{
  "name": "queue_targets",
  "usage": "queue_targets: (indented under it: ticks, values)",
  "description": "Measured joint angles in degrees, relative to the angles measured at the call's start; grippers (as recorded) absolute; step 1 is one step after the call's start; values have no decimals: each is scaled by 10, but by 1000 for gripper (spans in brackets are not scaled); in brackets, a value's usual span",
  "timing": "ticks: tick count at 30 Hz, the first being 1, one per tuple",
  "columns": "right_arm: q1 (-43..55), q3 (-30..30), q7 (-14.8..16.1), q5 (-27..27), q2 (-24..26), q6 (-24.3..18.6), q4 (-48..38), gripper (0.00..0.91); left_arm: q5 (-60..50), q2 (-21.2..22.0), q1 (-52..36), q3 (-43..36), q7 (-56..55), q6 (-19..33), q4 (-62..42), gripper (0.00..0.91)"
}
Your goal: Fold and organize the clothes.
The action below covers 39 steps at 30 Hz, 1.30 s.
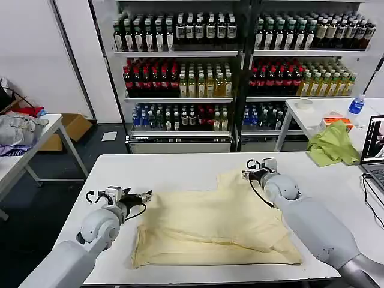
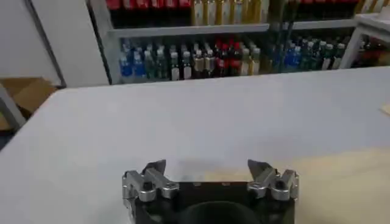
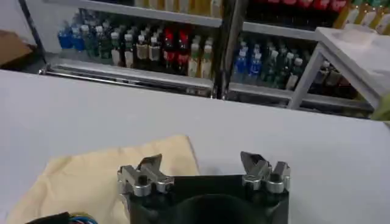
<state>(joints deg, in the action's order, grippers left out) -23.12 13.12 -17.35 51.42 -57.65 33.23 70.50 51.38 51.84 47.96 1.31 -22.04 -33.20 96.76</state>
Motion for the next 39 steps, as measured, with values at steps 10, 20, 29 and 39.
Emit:
queue_targets:
  ticks: [10, 20, 29, 39]
  values:
    - [16, 9, 13, 2, -20, -1, -36, 433, 5, 4, -8, -12, 1, 0, -19, 20]
    - [17, 15, 28, 3, -25, -2, -47, 0, 1, 4, 0, -14, 7, 2, -17, 20]
    - [11, 12, 36, 4, -24, -2, -48, 0, 2, 2, 8, -12, 11, 2, -14, 20]
    - [1, 1, 36, 4, -25, -15, -38, 0, 4, 6, 7, -12, 19, 2, -9, 20]
